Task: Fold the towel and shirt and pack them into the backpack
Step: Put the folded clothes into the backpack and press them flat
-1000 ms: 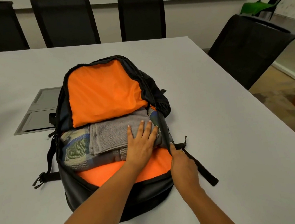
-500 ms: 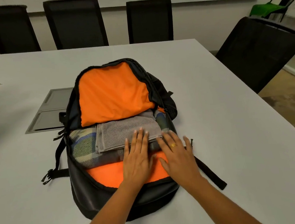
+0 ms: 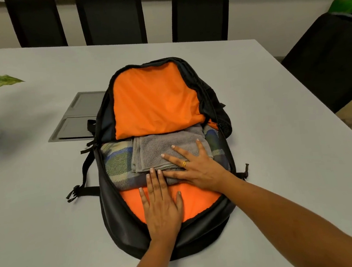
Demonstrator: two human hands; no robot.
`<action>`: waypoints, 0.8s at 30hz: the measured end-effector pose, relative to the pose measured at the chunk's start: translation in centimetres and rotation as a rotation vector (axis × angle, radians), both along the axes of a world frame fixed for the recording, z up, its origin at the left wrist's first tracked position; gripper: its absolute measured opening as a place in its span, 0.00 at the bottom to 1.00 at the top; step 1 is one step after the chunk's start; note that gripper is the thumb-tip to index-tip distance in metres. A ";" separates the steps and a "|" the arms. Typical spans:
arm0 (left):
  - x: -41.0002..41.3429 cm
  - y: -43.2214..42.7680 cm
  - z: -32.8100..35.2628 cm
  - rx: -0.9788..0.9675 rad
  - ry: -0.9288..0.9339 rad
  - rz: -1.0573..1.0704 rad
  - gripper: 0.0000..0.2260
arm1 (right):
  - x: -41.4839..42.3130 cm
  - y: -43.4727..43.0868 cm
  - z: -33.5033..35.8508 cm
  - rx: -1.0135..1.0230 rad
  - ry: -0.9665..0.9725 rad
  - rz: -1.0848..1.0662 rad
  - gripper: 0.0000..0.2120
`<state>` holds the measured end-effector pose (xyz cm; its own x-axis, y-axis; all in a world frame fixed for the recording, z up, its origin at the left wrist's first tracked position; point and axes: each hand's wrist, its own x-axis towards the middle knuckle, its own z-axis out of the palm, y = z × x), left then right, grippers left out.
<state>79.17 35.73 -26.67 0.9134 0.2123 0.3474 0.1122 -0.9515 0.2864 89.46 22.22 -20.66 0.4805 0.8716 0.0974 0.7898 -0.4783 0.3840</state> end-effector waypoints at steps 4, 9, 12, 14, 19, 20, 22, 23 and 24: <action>-0.2 -0.3 -0.5 0.005 0.000 -0.037 0.35 | 0.7 0.2 -0.6 0.101 0.005 -0.001 0.24; -0.3 -0.3 -1.1 0.041 -0.007 -0.070 0.33 | 1.9 1.2 -0.7 0.171 -0.042 -0.025 0.29; -0.4 -0.3 -1.3 0.084 -0.012 -0.089 0.31 | 2.3 1.8 -0.2 0.190 -0.046 -0.054 0.29; -0.6 -0.3 -1.3 0.102 -0.015 -0.100 0.30 | 2.7 2.2 0.5 0.174 -0.049 -0.089 0.27; -0.7 -0.1 -1.3 0.116 0.034 -0.106 0.27 | 3.9 3.1 1.8 0.187 -0.049 -0.150 0.23; -0.7 -0.2 -1.2 0.114 0.044 -0.104 0.27 | 3.9 3.2 1.8 0.195 -0.042 -0.156 0.24; -0.7 -0.1 -1.1 0.118 0.052 -0.101 0.27 | 3.6 3.3 1.6 0.203 -0.029 -0.165 0.26; -0.7 -0.2 -1.0 0.122 0.047 -0.099 0.27 | 3.4 3.3 1.4 0.206 -0.025 -0.168 0.26; -0.7 -0.2 -1.0 0.125 0.039 -0.097 0.27 | 3.2 3.3 1.3 0.204 -0.021 -0.169 0.27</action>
<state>78.48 35.56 -27.65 0.9409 0.0802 0.3291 0.0272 -0.9863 0.1626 92.67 25.52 -19.37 0.6132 0.7408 0.2742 0.6851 -0.6716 0.2822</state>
